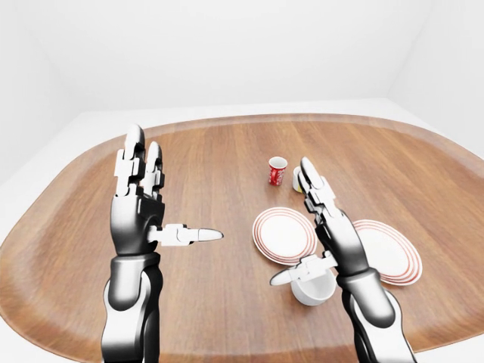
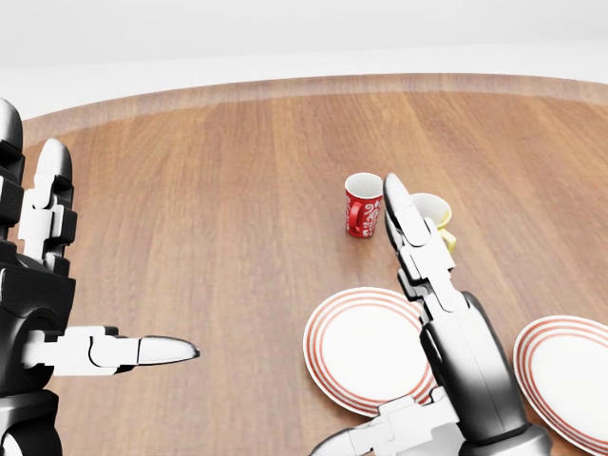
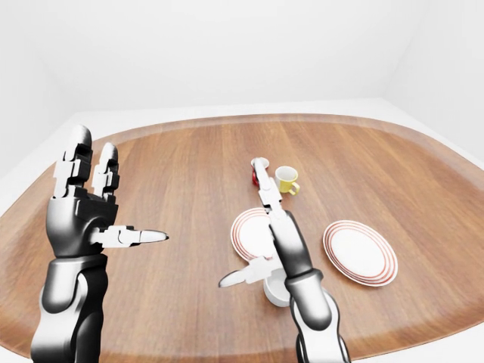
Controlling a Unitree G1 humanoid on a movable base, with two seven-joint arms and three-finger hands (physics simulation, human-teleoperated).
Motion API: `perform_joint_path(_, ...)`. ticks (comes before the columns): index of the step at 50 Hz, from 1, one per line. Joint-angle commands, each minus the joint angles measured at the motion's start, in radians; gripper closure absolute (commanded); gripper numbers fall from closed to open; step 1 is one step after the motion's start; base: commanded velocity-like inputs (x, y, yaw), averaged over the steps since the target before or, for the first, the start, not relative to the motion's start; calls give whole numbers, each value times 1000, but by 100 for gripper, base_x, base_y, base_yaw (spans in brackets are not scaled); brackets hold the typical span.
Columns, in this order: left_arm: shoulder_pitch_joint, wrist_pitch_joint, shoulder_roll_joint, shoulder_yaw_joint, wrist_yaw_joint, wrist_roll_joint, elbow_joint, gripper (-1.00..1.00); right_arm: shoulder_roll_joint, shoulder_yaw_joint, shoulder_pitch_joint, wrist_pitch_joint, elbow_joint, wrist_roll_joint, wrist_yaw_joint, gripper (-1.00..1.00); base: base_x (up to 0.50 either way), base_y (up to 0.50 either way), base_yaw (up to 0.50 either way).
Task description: Put the white mug on the left plate.
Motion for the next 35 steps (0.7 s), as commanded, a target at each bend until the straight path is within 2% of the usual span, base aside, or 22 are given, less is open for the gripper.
perform_joint_path(1,-1,0,0,1,0,0,0,-100,-7,-12,-2,0,17,-125,32,-100,0,0,0)
perform_joint_path(18,1,0,-1,-3,0,2,1,-100,6,-73,-27,0,-36,-231,116,-100,0,0,0)
perform_joint_path(35,3,0,-1,-3,0,3,3,-100,-4,-79,2,0,-18,-338,175,-100,0,0,0)
